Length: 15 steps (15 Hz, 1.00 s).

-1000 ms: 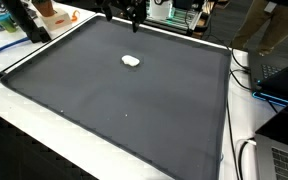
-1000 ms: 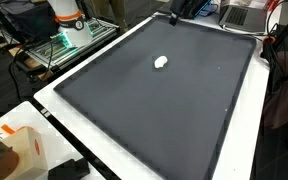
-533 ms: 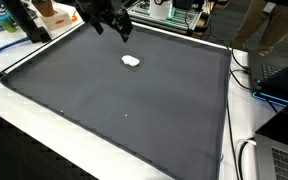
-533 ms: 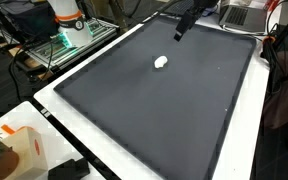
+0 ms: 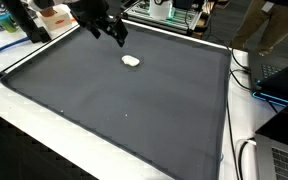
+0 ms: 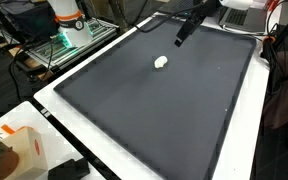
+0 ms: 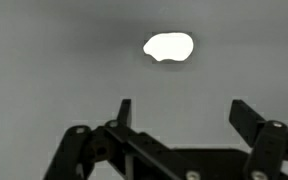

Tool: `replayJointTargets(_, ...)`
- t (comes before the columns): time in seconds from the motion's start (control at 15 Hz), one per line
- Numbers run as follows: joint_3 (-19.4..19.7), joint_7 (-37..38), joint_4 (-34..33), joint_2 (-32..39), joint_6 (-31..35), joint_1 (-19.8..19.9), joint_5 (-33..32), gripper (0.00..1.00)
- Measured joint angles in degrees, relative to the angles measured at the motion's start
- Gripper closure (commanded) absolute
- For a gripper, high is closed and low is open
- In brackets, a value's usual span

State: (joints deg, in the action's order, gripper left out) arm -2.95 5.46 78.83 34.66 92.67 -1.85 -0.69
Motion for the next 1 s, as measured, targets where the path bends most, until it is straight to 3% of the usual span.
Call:
replayJointTargets(0.4,0.8,2.1,-7.4,5.9,-8.3,-0.5,0.0,0.0)
replayJointTargets(1.0,1.1,3.2,-20.8,17.9,-15.9,-1.0,0.0,0.0)
